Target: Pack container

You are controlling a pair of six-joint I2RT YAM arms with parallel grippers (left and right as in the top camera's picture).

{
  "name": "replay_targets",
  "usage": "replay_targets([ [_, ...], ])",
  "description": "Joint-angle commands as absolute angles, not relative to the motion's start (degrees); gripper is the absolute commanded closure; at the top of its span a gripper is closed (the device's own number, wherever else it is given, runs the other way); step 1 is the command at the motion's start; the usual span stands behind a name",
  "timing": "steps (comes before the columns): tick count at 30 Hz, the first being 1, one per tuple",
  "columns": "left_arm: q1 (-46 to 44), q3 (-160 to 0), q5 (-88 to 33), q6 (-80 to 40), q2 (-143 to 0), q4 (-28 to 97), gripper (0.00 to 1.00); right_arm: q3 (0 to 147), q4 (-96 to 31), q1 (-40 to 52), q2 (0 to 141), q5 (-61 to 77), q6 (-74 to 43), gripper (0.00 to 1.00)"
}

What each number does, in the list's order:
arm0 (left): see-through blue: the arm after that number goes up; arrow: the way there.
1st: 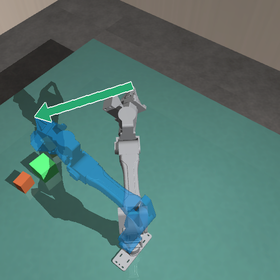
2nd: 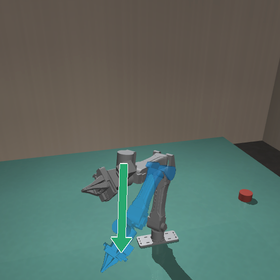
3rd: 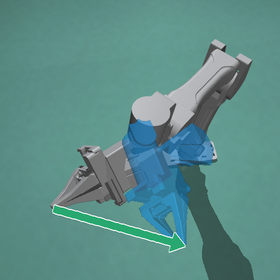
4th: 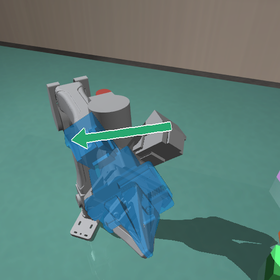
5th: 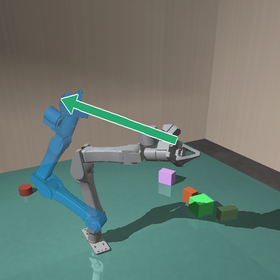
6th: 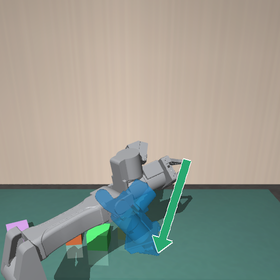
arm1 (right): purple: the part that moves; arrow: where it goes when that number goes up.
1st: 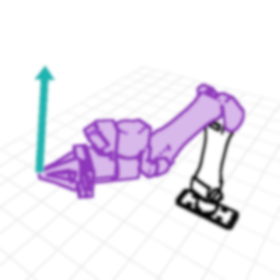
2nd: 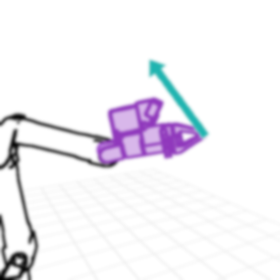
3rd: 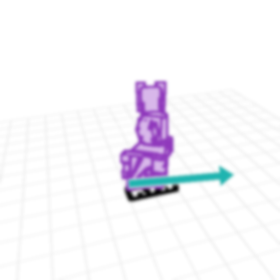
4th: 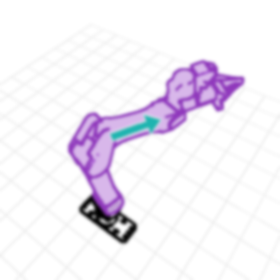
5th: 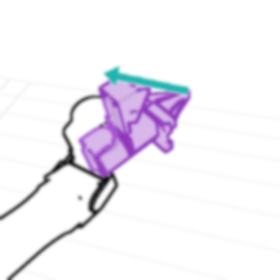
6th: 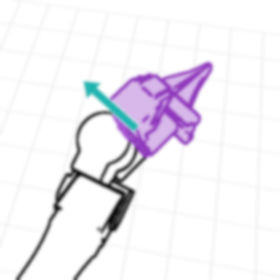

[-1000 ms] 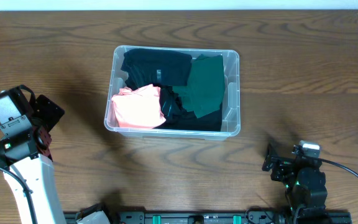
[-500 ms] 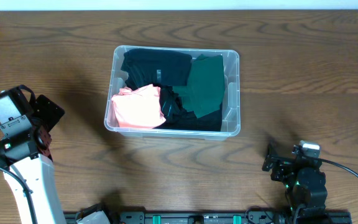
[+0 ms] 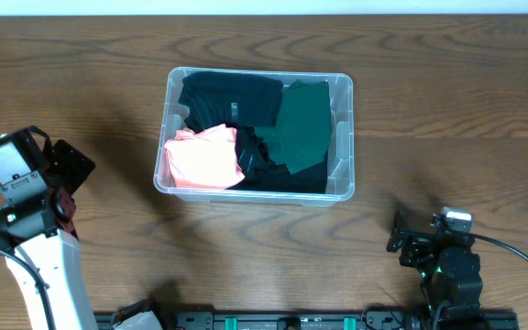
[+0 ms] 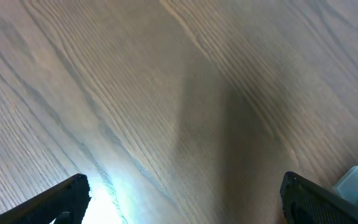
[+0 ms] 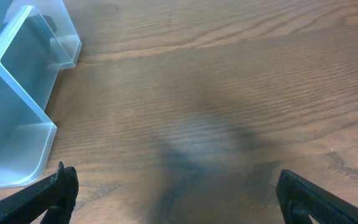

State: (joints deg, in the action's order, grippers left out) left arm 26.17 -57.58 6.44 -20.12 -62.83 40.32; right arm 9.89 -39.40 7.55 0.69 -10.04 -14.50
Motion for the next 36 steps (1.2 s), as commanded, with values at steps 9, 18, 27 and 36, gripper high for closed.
replay_targets([
  [9, 18.61, -56.12, 7.4, -19.75, -50.04, 44.95, 0.02, 9.32, -39.48, 6.81, 0.34, -10.07, -15.18, 0.01],
  [18, 10.74, -55.7, 7.33, -16.62, -35.35, 52.62, 0.02, 9.32, -39.48, 6.81, 0.34, -10.07, -15.18, 0.01],
  [27, 5.65, -55.55, -0.34, 1.34, -28.73, 46.37, 0.02, 9.3, -39.48, 6.81, 0.34, -10.07, -15.18, 0.01],
  [36, 5.04, -45.89, -2.37, 1.67, -19.22, 42.78, 0.02, 9.3, -39.48, 6.81, 0.34, -10.07, -15.2, 0.01],
])
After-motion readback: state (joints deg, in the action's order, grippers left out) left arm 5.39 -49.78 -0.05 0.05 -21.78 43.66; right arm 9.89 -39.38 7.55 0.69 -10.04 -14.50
